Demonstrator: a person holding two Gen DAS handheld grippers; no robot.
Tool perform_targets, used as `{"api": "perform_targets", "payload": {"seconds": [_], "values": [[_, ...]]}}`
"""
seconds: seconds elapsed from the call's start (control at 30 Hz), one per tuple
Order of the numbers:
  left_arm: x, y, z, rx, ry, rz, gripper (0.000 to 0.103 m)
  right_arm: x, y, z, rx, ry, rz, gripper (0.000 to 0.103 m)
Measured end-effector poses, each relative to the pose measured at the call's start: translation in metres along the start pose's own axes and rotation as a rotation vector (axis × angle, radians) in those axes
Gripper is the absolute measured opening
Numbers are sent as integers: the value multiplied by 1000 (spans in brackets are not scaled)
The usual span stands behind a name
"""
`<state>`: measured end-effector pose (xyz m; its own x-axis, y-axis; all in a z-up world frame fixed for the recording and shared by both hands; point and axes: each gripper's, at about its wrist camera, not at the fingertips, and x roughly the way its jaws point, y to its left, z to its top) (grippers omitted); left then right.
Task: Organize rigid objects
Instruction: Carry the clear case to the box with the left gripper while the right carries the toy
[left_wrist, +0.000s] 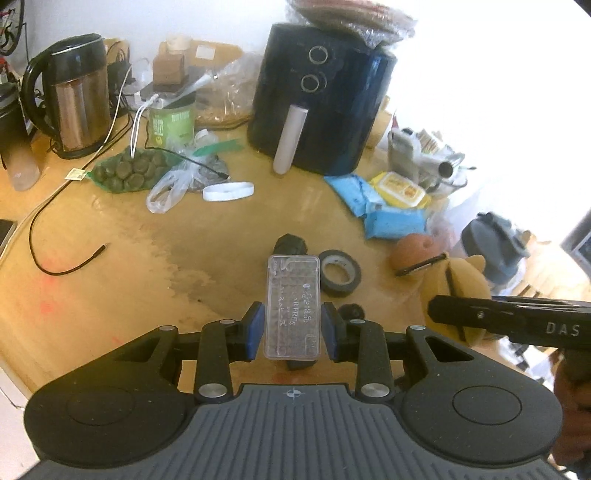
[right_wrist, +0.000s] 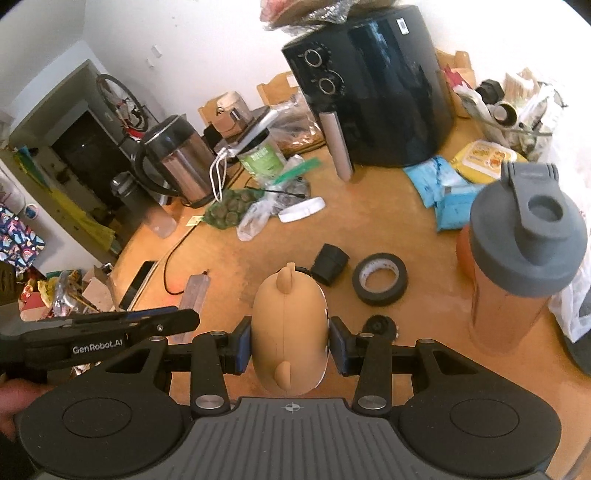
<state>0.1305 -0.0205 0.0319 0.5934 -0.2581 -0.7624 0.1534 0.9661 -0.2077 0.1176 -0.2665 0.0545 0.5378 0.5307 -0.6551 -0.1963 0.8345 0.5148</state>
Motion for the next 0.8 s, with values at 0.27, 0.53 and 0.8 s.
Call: {"api": "perform_targets", "payload": {"seconds": [0.27, 0.53, 0.8], "values": [[-16, -17, -2, -34, -56, -4, 33, -18, -3, 4, -33, -22, 18, 45], [-38, -27, -9, -53, -81, 11, 33, -38, -11, -13, -45, -22, 24, 45], [-61, -30, -30, -86, -90, 33, 33, -51, -14, -31, -61, -2, 29, 45]]}}
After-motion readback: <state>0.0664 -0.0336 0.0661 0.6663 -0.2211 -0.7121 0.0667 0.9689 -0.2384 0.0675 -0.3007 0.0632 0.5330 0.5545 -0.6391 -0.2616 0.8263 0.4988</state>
